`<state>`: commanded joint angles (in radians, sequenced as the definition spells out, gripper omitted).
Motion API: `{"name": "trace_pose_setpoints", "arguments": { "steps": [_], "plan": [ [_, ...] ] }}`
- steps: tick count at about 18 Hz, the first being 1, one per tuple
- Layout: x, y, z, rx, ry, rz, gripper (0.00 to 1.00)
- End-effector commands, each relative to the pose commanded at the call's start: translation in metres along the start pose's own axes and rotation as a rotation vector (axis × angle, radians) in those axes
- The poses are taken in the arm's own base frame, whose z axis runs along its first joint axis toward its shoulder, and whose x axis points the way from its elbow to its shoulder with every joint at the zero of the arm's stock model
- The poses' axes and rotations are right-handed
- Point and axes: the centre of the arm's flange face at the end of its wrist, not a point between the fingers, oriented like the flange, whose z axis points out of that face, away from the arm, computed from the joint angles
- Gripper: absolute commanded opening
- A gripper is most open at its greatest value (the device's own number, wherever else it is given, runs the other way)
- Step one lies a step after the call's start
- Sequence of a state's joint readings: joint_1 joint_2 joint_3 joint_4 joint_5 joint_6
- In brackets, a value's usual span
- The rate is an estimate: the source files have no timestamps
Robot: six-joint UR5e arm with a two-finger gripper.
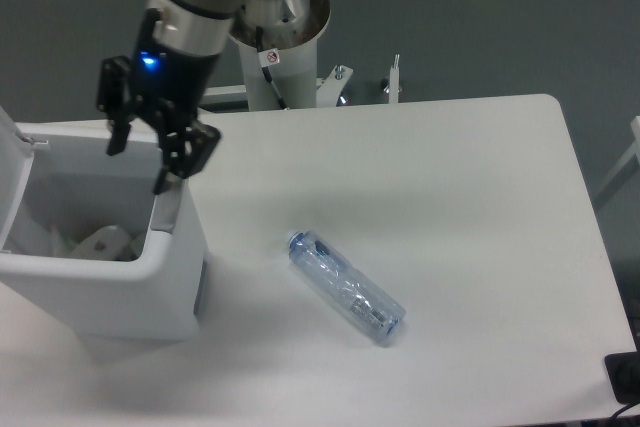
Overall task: Place the trash in the trash can
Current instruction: 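Move the open gripper back over the clear plastic bottle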
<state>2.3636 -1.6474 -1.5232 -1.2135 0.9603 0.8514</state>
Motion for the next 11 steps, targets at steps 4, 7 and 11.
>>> {"name": "trace_pose_setpoints", "arguments": {
  "steps": [4,7,11],
  "plan": [
    [-0.06,0.035,0.011,-0.026,-0.014,-0.101,0.89],
    [-0.095,0.058,0.025,-0.049,-0.008,-0.164,0.96],
    [-0.139,0.096,0.041,-0.073,0.004,-0.249,0.99]
  ]
}}
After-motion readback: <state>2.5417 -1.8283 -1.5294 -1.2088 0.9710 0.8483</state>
